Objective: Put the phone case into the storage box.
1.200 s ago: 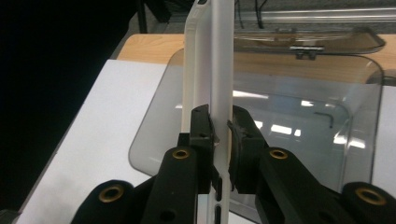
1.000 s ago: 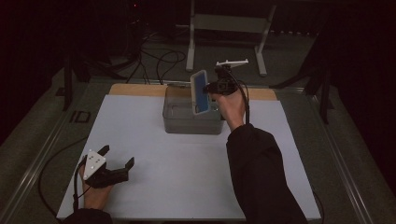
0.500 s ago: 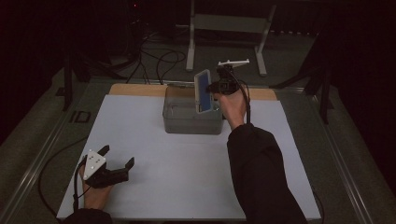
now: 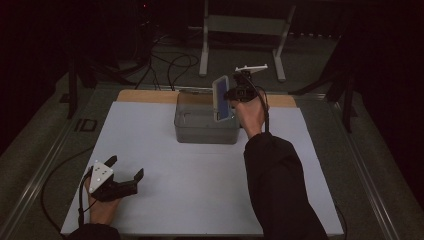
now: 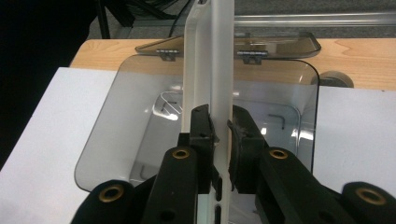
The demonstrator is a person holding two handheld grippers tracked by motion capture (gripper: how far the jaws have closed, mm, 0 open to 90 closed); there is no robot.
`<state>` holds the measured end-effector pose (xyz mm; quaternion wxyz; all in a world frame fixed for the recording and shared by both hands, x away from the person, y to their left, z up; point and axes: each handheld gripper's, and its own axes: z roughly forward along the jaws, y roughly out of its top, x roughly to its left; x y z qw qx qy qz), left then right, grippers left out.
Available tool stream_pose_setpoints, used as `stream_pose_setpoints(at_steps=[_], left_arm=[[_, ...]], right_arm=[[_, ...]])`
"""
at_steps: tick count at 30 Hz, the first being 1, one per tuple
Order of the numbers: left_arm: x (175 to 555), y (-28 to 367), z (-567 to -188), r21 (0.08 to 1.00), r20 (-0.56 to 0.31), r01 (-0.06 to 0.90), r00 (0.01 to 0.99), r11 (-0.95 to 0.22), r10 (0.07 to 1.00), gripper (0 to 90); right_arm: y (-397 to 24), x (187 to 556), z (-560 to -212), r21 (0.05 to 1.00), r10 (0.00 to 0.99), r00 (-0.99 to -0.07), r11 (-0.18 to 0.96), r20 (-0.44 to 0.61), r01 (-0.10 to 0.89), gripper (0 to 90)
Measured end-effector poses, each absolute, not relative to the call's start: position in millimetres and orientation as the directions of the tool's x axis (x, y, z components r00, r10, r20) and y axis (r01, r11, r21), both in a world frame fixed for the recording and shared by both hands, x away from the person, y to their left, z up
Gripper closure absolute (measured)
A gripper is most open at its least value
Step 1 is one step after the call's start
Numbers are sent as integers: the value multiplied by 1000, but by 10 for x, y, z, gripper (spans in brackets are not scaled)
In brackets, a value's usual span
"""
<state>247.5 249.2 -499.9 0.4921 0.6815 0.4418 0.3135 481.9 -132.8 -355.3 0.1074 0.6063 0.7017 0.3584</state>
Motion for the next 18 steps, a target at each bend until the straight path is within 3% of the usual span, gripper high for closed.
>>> stream_pose_setpoints(at_steps=[18], left_arm=[[2473,2490,-5000,949,-8,290,411,-122,912,1]], right_arm=[[-1406,4864,-3690,618,953,-191,5,234,786,823]])
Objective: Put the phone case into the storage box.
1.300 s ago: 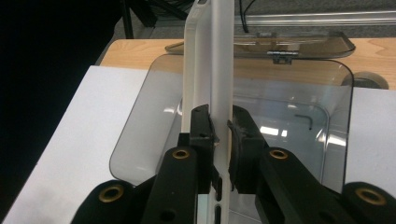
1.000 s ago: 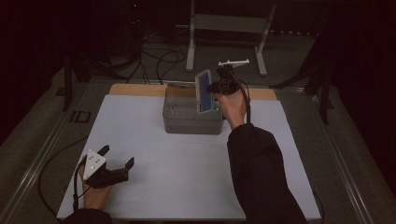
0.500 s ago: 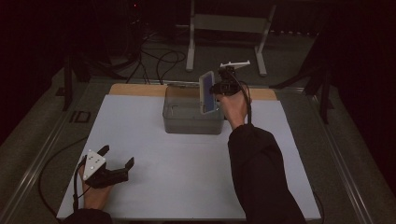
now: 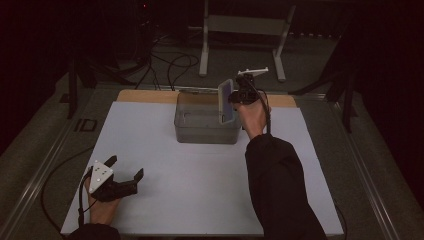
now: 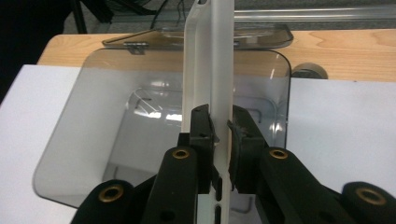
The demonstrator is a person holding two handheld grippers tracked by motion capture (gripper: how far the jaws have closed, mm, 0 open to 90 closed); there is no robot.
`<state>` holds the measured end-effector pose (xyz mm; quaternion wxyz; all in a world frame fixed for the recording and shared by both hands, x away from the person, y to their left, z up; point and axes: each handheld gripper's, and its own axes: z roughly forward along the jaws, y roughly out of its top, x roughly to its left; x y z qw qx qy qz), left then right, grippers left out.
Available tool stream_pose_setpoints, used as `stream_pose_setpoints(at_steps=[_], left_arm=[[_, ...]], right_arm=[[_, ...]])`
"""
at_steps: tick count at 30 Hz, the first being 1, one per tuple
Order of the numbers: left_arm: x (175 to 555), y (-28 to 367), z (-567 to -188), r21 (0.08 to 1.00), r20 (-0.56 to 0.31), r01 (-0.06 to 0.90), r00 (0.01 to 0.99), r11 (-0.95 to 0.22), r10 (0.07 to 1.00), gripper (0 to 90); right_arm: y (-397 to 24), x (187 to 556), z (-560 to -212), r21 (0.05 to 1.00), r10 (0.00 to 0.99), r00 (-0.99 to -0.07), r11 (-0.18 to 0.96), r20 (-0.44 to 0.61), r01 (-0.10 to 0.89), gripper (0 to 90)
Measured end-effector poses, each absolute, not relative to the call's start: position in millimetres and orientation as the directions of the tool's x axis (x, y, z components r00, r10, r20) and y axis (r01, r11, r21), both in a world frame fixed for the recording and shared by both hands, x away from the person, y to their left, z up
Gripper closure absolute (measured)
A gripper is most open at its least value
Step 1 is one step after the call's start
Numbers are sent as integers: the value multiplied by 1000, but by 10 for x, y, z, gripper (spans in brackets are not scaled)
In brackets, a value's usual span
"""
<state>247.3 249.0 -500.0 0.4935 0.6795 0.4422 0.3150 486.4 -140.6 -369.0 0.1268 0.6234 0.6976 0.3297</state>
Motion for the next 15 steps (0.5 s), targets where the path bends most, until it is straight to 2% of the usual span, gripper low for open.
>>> stream_pose_setpoints(at_steps=[15], left_arm=[[2469,2493,-4996,950,-7,288,408,-121,913,1]], right_arm=[[-1454,4885,-3816,607,967,-168,17,193,795,822]])
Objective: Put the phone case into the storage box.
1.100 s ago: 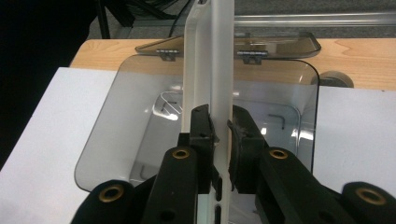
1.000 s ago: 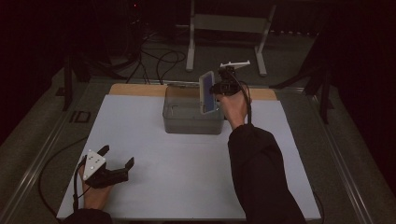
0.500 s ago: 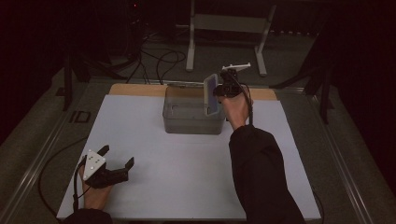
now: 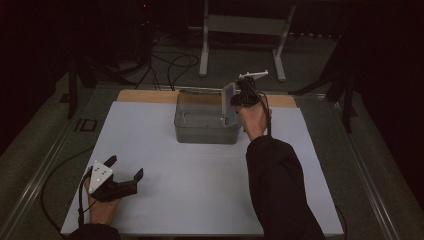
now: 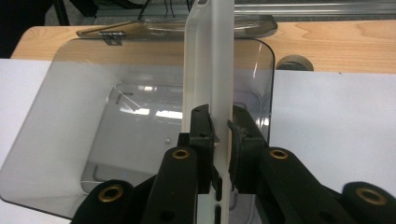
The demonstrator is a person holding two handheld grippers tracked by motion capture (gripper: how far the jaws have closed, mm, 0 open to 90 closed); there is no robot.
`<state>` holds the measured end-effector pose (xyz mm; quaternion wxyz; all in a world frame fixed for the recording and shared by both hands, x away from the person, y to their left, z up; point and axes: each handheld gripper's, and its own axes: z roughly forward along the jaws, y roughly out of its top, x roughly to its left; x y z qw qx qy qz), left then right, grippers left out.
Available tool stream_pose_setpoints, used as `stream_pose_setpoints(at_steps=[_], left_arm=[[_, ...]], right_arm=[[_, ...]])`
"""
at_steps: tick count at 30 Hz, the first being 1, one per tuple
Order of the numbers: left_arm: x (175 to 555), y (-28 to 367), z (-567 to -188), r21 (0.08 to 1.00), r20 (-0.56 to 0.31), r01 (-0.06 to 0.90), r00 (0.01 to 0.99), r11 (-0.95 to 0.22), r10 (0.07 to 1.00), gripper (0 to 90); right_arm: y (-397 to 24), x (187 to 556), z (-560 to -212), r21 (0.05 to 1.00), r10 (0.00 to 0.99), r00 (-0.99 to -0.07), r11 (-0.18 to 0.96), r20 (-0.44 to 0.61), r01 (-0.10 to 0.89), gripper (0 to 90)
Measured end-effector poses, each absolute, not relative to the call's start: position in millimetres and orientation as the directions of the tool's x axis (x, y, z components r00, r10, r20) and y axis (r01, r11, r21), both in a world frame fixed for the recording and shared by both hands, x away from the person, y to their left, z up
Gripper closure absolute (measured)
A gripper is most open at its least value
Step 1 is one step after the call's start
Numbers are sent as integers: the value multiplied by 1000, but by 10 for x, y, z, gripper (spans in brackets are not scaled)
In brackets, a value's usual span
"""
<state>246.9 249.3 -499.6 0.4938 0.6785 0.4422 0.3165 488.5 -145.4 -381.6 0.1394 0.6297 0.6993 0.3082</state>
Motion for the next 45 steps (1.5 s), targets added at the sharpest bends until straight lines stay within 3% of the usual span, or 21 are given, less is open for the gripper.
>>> stream_pose_setpoints(at_steps=[45], left_arm=[[2463,2500,-4991,951,-7,284,403,-118,915,1]], right_arm=[[-1380,4939,-4131,560,987,-137,69,79,825,820]])
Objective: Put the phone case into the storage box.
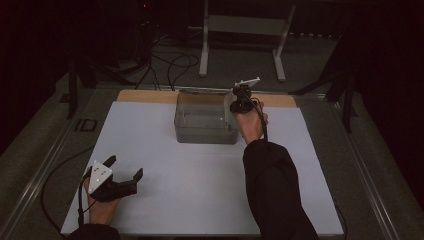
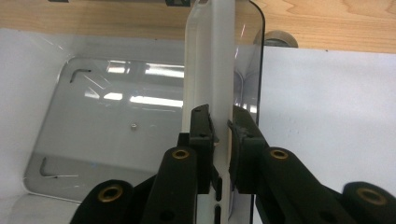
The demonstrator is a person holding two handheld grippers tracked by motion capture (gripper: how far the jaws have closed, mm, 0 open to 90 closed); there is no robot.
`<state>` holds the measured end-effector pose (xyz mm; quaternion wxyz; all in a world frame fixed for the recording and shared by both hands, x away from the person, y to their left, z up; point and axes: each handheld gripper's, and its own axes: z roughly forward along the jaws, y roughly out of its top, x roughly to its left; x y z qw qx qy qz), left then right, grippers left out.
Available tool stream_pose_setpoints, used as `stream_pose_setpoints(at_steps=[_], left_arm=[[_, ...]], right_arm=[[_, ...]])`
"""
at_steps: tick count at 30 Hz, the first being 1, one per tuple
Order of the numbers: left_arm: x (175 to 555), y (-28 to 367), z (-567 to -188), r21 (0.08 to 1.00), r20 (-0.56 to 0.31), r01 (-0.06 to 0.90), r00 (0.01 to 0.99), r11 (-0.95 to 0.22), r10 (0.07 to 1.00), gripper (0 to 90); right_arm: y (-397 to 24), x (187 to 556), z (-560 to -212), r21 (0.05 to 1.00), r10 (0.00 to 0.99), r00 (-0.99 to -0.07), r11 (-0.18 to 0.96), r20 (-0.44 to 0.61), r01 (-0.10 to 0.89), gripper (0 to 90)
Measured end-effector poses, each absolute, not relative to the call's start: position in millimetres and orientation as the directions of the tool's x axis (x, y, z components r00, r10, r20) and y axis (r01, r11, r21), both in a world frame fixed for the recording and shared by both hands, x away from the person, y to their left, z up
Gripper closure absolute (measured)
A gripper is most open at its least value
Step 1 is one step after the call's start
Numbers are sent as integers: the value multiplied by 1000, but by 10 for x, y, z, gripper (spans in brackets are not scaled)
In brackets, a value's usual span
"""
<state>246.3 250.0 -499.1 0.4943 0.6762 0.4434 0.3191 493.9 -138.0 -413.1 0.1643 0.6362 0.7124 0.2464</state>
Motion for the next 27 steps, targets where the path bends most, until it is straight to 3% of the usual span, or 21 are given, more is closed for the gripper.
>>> stream_pose_setpoints(at_steps=[27], left_arm=[[2460,2513,-4984,954,-13,280,406,-111,914,1]], right_arm=[[-1318,4999,-4278,519,995,-99,69,30,852,816]])
